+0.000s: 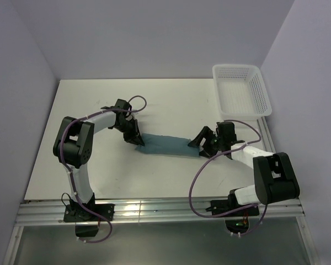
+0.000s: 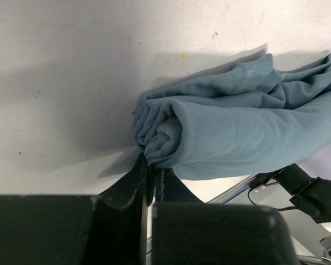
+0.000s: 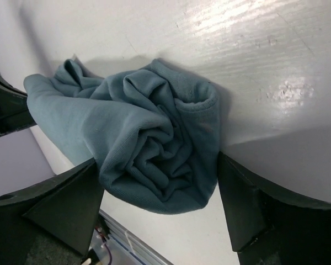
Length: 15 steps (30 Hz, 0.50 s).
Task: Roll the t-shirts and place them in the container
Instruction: Place the rolled tshirt into the container
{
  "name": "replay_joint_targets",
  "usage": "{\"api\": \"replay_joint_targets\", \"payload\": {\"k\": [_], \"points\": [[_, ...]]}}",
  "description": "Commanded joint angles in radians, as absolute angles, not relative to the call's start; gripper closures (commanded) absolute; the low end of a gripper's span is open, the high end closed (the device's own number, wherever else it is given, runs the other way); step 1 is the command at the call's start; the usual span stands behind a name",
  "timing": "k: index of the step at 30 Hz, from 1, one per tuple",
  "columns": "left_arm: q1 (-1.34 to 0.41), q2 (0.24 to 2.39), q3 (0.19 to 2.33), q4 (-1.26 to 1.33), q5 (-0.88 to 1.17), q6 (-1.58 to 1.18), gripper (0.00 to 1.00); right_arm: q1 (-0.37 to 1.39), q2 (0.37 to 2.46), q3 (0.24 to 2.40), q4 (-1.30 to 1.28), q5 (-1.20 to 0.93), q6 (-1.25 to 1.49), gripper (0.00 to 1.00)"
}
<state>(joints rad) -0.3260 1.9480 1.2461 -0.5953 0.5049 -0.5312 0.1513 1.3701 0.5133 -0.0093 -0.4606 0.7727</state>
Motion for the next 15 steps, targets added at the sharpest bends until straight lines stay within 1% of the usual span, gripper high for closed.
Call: {"api": "replay_joint_targets", "payload": {"k": [1,2,4,6,7,8,10,11,12,15], "points": [[-0.308,1.999,1.235,-0.655,0.336,-0.457,1.0,0.13,1.408,0.494,0.087,-0.456,0.788,0.15],[-0.308,2.0,1.236,-0.655,0.336,-0.456,1.0,0.13,1.414,0.495,0.089,-0.454,0.784,0.2],[-0.308,2.008,1.239,-0.658,0.336,-0.451,1.0,0.126,1.424,0.499,0.107,-0.456,0.775,0.27],[-0.308,2.01,1.246,-0.658,0.334,-0.448,1.0,0.124,1.434,0.512,0.103,-0.451,0.767,0.39],[-0.308,2.005,1.246,-0.658,0.333,-0.449,1.0,0.124,1.44,0.518,0.098,-0.451,0.759,0.48],[-0.308,2.0,1.247,-0.657,0.333,-0.449,1.0,0.124,1.443,0.525,0.092,-0.454,0.755,0.6],[-0.308,1.994,1.253,-0.649,0.333,-0.456,0.99,0.123,1.442,0.545,0.074,-0.456,0.747,0.71],[-0.308,1.991,1.256,-0.644,0.339,-0.457,1.0,0.124,1.442,0.552,0.063,-0.453,0.746,0.88],[-0.308,1.988,1.258,-0.637,0.348,-0.465,1.0,0.124,1.442,0.567,0.054,-0.449,0.744,0.93],[-0.308,1.98,1.259,-0.612,0.367,-0.486,1.0,0.124,1.439,0.604,0.009,-0.445,0.729,1.0]]}}
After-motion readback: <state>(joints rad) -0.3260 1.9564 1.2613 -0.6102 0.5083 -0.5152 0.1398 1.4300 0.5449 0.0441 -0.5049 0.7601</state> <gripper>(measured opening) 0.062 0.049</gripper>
